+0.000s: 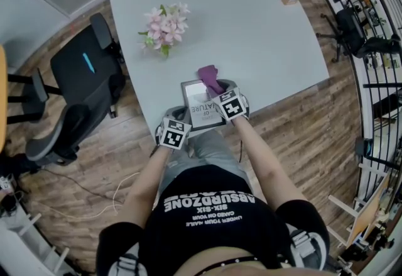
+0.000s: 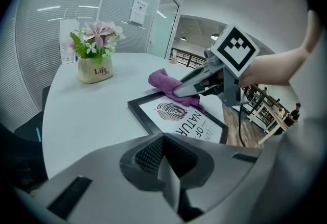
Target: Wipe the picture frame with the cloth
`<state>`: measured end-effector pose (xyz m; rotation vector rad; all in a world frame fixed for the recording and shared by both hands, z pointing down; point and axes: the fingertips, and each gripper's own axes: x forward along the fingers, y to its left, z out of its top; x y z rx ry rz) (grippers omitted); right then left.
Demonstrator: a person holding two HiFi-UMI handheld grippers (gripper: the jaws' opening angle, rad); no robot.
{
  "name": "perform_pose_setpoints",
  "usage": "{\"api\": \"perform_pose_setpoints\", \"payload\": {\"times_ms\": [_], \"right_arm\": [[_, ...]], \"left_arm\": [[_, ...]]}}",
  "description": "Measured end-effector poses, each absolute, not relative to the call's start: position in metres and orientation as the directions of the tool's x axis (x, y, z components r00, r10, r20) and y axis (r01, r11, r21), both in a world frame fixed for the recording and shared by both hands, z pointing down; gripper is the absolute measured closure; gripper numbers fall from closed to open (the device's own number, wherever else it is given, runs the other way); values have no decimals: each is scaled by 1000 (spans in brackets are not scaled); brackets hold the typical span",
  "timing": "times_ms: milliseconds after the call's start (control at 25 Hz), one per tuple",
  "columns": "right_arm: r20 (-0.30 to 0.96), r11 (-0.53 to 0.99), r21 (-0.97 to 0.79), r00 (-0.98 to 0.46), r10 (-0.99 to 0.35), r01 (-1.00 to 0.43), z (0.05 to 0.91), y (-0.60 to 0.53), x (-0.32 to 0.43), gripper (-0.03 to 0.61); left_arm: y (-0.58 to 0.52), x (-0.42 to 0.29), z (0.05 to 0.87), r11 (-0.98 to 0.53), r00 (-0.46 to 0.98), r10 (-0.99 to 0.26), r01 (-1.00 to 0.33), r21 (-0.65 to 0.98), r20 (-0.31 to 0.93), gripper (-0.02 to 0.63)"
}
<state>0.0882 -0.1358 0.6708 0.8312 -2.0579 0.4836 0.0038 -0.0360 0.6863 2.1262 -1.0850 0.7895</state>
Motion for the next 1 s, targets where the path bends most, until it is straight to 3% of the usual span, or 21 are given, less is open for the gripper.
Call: {"api": "perform_pose_setpoints", "payload": {"times_ms": [760, 1000], "right_arm": [[820, 653, -11, -380, -428, -758, 671, -115, 114, 443], [815, 643, -29, -391, -428, -765, 672, -102, 118, 443]], "left_arm": [[-36, 5, 686, -484, 481, -486, -843, 234, 729, 598], [-38, 3, 686, -447, 509, -469, -842, 303, 722, 598]]}}
